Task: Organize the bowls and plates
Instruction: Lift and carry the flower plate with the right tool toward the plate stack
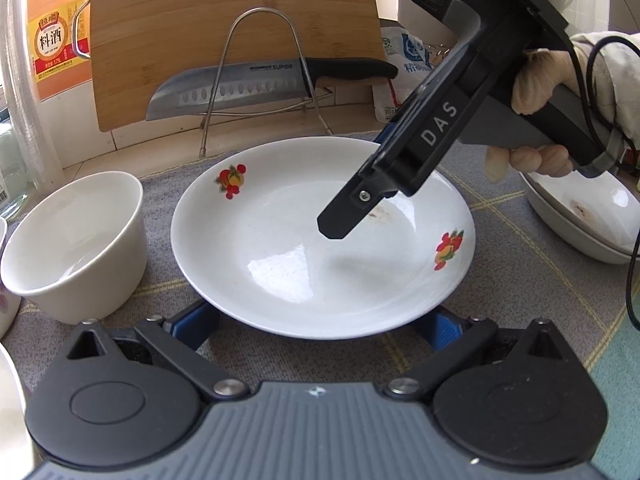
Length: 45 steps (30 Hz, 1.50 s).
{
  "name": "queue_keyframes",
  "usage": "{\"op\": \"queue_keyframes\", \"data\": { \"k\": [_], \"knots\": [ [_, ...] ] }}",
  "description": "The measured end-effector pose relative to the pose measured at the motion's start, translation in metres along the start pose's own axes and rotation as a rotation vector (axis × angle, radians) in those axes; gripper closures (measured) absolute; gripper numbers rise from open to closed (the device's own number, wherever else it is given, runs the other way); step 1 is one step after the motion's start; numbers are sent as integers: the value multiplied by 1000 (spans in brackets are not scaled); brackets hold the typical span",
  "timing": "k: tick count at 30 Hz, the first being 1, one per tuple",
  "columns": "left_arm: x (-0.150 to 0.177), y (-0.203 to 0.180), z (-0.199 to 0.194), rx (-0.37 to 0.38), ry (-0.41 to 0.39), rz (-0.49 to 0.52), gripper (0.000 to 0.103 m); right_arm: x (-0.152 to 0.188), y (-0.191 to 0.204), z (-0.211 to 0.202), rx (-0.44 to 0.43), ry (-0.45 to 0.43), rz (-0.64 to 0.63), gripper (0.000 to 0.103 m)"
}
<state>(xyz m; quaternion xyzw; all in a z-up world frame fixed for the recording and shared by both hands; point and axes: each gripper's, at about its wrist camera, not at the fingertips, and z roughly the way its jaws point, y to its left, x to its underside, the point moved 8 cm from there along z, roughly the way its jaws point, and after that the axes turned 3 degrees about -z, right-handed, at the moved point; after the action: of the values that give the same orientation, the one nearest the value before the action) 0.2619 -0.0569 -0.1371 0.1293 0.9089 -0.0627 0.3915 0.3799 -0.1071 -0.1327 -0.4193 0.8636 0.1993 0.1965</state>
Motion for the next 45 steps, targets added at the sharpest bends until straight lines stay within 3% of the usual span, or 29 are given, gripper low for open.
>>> {"op": "queue_keyframes", "data": {
  "k": [7,13,19,28,45],
  "knots": [
    [-1,-2,-1,0,5,4,2,-18,-4,11,-62,36,-63,0],
    [-2,-5,-4,-1,4,25,5,-24,-6,12,-62,46,-87,4],
    [-3,-4,-4,8,10,30,5,-27,-8,11,-87,61,-80,11],
    [-5,-5,-4,4,25,49,6,-29,-10,11,-135,99,-33,10],
    [0,-12,-22,39,52,101,7,-15,6,-8,-128,98,20,10]
  ]
}}
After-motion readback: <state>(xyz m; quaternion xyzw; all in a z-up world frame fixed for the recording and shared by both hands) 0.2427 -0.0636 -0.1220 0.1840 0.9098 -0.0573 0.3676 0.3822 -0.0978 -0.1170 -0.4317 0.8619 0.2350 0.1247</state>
